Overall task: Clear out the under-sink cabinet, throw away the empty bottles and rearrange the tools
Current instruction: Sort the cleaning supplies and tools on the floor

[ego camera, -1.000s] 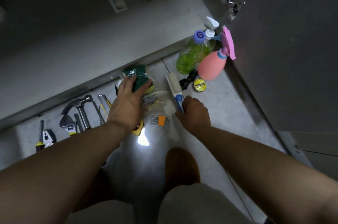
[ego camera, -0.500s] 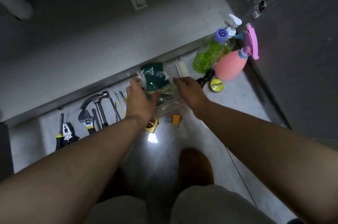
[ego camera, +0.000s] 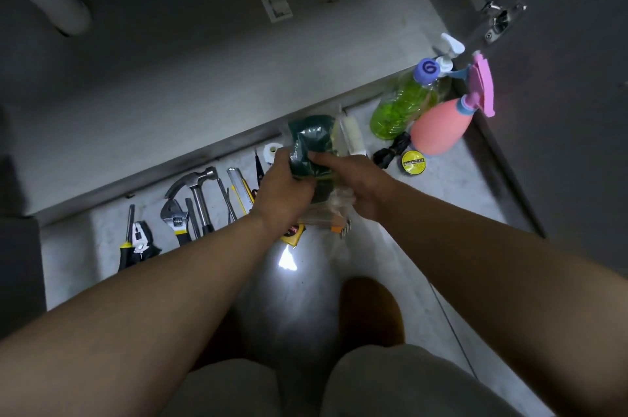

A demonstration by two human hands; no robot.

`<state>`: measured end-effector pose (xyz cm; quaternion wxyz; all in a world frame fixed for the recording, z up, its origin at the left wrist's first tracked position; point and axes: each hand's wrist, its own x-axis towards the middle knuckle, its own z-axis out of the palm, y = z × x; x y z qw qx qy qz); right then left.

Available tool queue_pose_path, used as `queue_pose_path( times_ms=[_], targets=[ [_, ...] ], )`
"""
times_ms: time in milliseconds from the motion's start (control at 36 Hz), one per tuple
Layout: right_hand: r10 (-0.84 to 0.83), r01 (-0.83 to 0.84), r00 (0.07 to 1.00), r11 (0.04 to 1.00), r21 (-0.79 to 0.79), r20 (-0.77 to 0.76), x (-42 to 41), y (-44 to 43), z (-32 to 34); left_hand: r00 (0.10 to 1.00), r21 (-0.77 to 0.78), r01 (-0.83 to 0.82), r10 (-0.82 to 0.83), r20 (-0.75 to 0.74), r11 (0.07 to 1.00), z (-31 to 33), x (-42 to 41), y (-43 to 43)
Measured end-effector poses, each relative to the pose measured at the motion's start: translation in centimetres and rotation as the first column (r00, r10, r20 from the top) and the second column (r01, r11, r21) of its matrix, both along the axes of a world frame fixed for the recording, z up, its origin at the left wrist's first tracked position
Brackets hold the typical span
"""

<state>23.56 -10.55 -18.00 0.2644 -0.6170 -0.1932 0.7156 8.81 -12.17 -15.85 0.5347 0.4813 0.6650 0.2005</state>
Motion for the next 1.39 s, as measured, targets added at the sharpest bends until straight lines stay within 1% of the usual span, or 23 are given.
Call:
queue_pose_path(
  times_ms=[139, 250, 306, 361, 444, 556, 667, 722, 806, 861, 917, 972, 1028, 1056, 1083, 1111, 1167, 1194, 1222, 1250, 1306, 1333, 1389],
  targets=[
    [-0.146, 0.155, 0.979, 0.986, 0.059, -0.141, 2.3, -3.4, 1.1, 0.987, 0.031, 0.057, -0.061, 0.146, 0.998, 1.7, 1.1, -1.0],
    [-0.323, 0.326, 0.929, 0.945, -0.014, -0.179, 5.6, -7.4, 1.7, 0.975, 0.037, 0.117, -0.122, 0.187, 0.992, 2.5, 3.0, -1.5],
    [-0.384, 0.379, 0.909, 0.923, -0.062, -0.164, 7.4, -9.3, 1.9, 0.974, 0.045, 0.185, -0.189, 0.122, 0.982, 2.6, 3.5, -1.7],
    [-0.434, 0.425, 0.893, 0.901, -0.092, -0.123, 9.1, -10.8, 2.1, 0.960, 0.058, 0.278, -0.279, 0.012, 0.959, 2.4, 3.6, -1.7],
    [-0.506, 0.501, 0.862, 0.858, -0.114, -0.020, 10.7, -12.2, 1.6, 0.909, 0.083, 0.404, -0.391, -0.143, 0.911, 2.0, 3.0, -1.7],
    [-0.551, 0.560, 0.829, 0.817, -0.140, 0.099, 11.3, -12.0, 1.0, 0.844, 0.079, 0.507, -0.476, -0.247, 0.858, 1.7, 1.1, -1.2],
    [-0.647, 0.667, 0.740, 0.740, -0.082, 0.183, 12.0, -10.6, 0.2, 0.793, 0.065, 0.565, -0.519, -0.320, 0.823, 2.7, -0.7, -0.6],
    [-0.664, 0.677, 0.735, 0.728, -0.108, 0.136, 13.1, -10.7, 0.0, 0.734, 0.016, 0.610, -0.557, -0.389, 0.792, 4.0, 0.0, -0.7],
    [-0.721, 0.727, 0.684, 0.685, -0.035, 0.112, 13.8, -9.2, -0.5, 0.677, 0.012, 0.662, -0.592, -0.437, 0.749, 4.7, -1.0, -0.1],
    [-0.729, 0.741, 0.651, 0.671, 0.033, 0.211, 14.6, -8.4, -0.6, 0.621, -0.007, 0.709, -0.628, -0.469, 0.706, 4.7, -1.1, 0.3],
    [-0.688, 0.719, 0.626, 0.691, 0.070, 0.368, 15.2, -8.1, -0.9, 0.565, -0.034, 0.749, -0.665, -0.489, 0.662, 4.7, -1.3, 0.6],
    [-0.572, 0.661, 0.601, 0.748, 0.056, 0.558, 15.7, -8.1, -0.9, 0.507, -0.083, 0.780, -0.704, -0.497, 0.620, 4.7, -1.5, 1.0],
    [-0.343, 0.546, 0.582, 0.837, -0.042, 0.737, 16.1, -8.4, -0.6, 0.439, -0.143, 0.803, -0.737, -0.514, 0.579, 5.2, -1.9, 1.4],
    [-0.219, 0.487, 0.557, 0.868, -0.101, 0.801, 15.9, -8.5, -0.2, 0.406, -0.171, 0.810, -0.747, -0.527, 0.561, 5.7, -2.3, 1.6],
    [-0.137, 0.452, 0.516, 0.882, -0.133, 0.846, 15.4, -8.7, 0.5, 0.378, -0.198, 0.813, -0.754, -0.538, 0.548, 6.4, -2.8, 1.8],
    [-0.114, 0.454, 0.464, 0.882, -0.125, 0.878, 14.7, -8.8, 1.2, 0.353, -0.223, 0.812, -0.758, -0.548, 0.539, 7.3, -3.4, 2.0],
    [-0.182, 0.497, 0.347, 0.868, -0.016, 0.920, 13.1, -9.2, 2.7, 0.306, -0.269, 0.809, -0.765, -0.566, 0.523, 9.1, -4.4, 2.3],
    [-0.222, 0.476, 0.310, 0.878, 0.051, 0.924, 12.3, -9.4, 3.3, 0.287, -0.292, 0.806, -0.771, -0.568, 0.515, 10.1, -4.9, 2.4],
    [-0.247, 0.414, 0.313, 0.904, 0.103, 0.917, 11.4, -9.6, 3.8, 0.271, -0.315, 0.801, -0.777, -0.568, 0.510, 11.0, -5.3, 2.4],
    [-0.265, 0.329, 0.351, 0.933, 0.147, 0.898, 10.5, -9.7, 4.2, 0.257, -0.334, 0.795, -0.780, -0.570, 0.506, 12.0, -5.8, 2.3],
    [-0.274, 0.154, 0.500, 0.962, 0.227, 0.822, 8.9, -9.5, 4.9, 0.231, -0.357, 0.789, -0.780, -0.581, 0.500, 13.9, -6.9, 2.1],
    [-0.224, 0.058, 0.585, 0.970, 0.235, 0.779, 8.2, -9.2, 5.2, 0.219, -0.363, 0.789, -0.779, -0.588, 0.496, 14.7, -7.5, 1.9],
    [-0.016, -0.150, 0.730, 0.971, 0.184, 0.684, 6.7, -8.5, 6.1, 0.193, -0.376, 0.787, -0.774, -0.603, 0.489, 16.2, -9.1, 1.4]
  ],
)
